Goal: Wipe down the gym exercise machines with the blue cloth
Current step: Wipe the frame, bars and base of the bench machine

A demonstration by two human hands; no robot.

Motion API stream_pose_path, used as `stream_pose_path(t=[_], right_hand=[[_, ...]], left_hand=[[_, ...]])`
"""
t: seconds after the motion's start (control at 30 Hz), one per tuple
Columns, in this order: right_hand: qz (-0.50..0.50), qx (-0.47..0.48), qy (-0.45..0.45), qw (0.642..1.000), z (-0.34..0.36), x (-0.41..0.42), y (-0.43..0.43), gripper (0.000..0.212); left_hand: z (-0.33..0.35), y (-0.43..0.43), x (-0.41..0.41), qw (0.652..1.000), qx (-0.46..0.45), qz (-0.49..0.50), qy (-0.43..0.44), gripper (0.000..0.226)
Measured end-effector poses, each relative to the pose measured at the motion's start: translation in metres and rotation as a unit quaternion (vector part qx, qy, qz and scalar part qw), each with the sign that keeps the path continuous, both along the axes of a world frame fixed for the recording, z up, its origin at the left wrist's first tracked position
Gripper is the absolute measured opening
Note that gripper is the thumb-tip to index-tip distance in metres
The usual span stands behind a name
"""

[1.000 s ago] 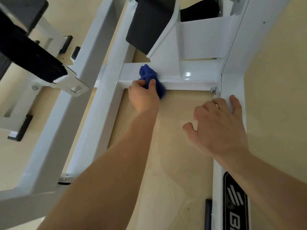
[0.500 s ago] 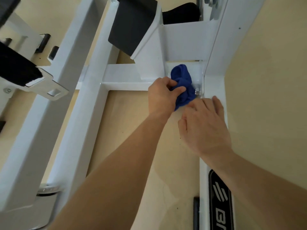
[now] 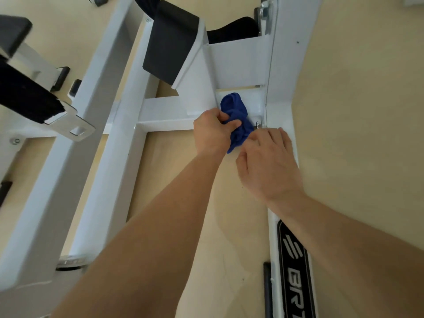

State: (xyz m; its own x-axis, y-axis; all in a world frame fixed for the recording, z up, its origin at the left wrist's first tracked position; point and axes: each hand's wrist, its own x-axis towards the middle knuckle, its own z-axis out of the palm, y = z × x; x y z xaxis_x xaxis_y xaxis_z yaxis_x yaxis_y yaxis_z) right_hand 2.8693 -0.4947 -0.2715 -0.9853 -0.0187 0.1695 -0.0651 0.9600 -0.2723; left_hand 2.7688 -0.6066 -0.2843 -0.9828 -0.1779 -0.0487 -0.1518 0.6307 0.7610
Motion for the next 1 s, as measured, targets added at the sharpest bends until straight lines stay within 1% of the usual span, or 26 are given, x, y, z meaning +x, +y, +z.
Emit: stream_pose_path(t=[0.1,0.17,0.2,0.27,0.33,0.37,0.4,0.43,0.5,0.6,0.67,0.7,0.77,0.87,0.93,1.0], right_hand=[[-0.082,-0.021,0.009,0.996,0.005,0.012,0.017,0.037],[-0.092,-0.013,-0.026,0.995,0.001,0.027,0.028,0.047],[-0.084,-0.02,-0.043,0.995,-0.001,0.034,0.032,0.052],[-0.074,-0.052,-0.06,0.994,-0.003,0.039,0.034,0.056],[-0.077,-0.061,-0.042,0.994,-0.002,0.036,0.032,0.057],[-0.081,-0.061,-0.037,0.994,-0.003,0.034,0.031,0.057],[-0.083,-0.063,-0.035,0.994,-0.003,0.033,0.031,0.056],[-0.083,-0.064,-0.035,0.994,-0.003,0.033,0.031,0.056],[-0.087,-0.067,-0.032,0.993,-0.004,0.035,0.032,0.056],[-0.091,-0.068,-0.031,0.993,-0.003,0.034,0.031,0.054],[-0.095,-0.068,-0.034,0.993,-0.003,0.032,0.03,0.054],[-0.099,-0.072,-0.035,0.992,-0.004,0.032,0.03,0.054],[-0.102,-0.077,-0.033,0.991,-0.004,0.033,0.03,0.055],[-0.097,-0.073,-0.024,0.992,-0.004,0.033,0.03,0.054],[-0.098,-0.074,-0.028,0.992,-0.004,0.033,0.03,0.053],[-0.1,-0.075,-0.026,0.992,-0.004,0.033,0.03,0.053]], left_hand=[[-0.002,0.009,0.002,1.0,0.004,0.008,0.003,0.016],[0.0,0.021,0.002,1.0,-0.009,-0.013,0.009,0.017],[0.001,0.027,0.003,0.999,-0.031,-0.037,0.018,0.016],[0.004,0.037,0.004,0.991,-0.089,-0.092,0.039,0.014],[0.006,0.034,0.003,0.98,-0.135,-0.135,0.048,0.012],[0.008,0.028,0.002,0.977,-0.154,-0.141,0.051,0.012],[0.011,0.02,0.002,0.976,-0.168,-0.125,0.055,0.013],[0.014,0.009,0.002,0.979,-0.172,-0.089,0.059,0.014],[0.023,-0.014,0.005,0.984,-0.158,-0.007,0.086,0.016],[0.041,-0.04,0.01,0.977,-0.118,0.036,0.173,0.015],[0.056,-0.046,0.004,0.966,-0.084,0.076,0.231,0.015],[0.062,-0.047,0.0,0.961,-0.074,0.097,0.247,0.016],[0.063,-0.041,-0.008,0.963,-0.066,0.117,0.234,0.015],[0.043,-0.034,-0.01,0.977,-0.047,0.133,0.157,0.011],[0.03,-0.032,-0.01,0.984,-0.052,0.131,0.107,0.01],[0.029,-0.032,-0.011,0.987,-0.069,0.114,0.084,0.01]])
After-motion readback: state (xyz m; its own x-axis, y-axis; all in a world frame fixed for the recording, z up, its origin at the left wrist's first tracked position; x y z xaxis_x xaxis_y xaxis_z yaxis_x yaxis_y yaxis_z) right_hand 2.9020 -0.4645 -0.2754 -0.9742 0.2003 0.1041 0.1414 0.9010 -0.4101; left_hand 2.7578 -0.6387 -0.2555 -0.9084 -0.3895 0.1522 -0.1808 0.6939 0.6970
